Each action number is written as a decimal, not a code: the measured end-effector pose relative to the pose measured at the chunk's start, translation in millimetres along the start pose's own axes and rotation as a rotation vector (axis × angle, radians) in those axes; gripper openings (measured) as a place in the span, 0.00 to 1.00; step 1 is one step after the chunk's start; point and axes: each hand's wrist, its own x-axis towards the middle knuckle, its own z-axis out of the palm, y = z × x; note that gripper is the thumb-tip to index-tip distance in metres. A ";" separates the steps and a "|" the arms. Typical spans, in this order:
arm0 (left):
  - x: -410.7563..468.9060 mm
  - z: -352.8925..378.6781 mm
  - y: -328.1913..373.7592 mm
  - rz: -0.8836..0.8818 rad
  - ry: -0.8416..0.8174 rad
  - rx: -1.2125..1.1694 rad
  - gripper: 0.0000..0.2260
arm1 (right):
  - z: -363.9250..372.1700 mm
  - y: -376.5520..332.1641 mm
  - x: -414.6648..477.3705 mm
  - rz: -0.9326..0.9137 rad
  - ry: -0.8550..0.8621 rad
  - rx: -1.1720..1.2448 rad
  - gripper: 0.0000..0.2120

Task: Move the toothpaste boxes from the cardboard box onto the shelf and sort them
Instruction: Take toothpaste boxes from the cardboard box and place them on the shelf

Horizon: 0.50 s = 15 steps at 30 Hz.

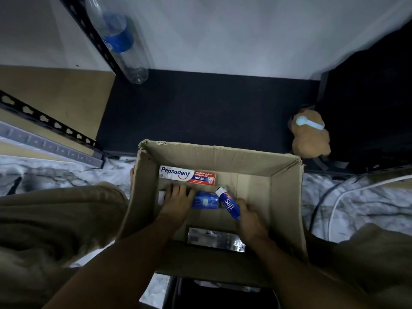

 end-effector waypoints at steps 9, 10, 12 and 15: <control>-2.9 -1.8 -4.4 0.028 -0.123 -0.129 0.37 | -9.6 8.2 -1.4 -0.089 -0.017 0.087 0.30; -4.6 -2.6 -5.9 0.049 -0.137 -0.135 0.38 | -11.7 9.0 -1.6 -0.100 -0.017 0.096 0.29; -9.4 -5.0 -8.9 0.079 -0.191 -0.190 0.40 | -16.8 8.7 -2.3 -0.119 -0.020 0.130 0.27; -14.5 -11.7 -12.1 0.128 -0.237 -0.258 0.37 | -29.1 0.6 -3.6 -0.159 -0.047 0.243 0.23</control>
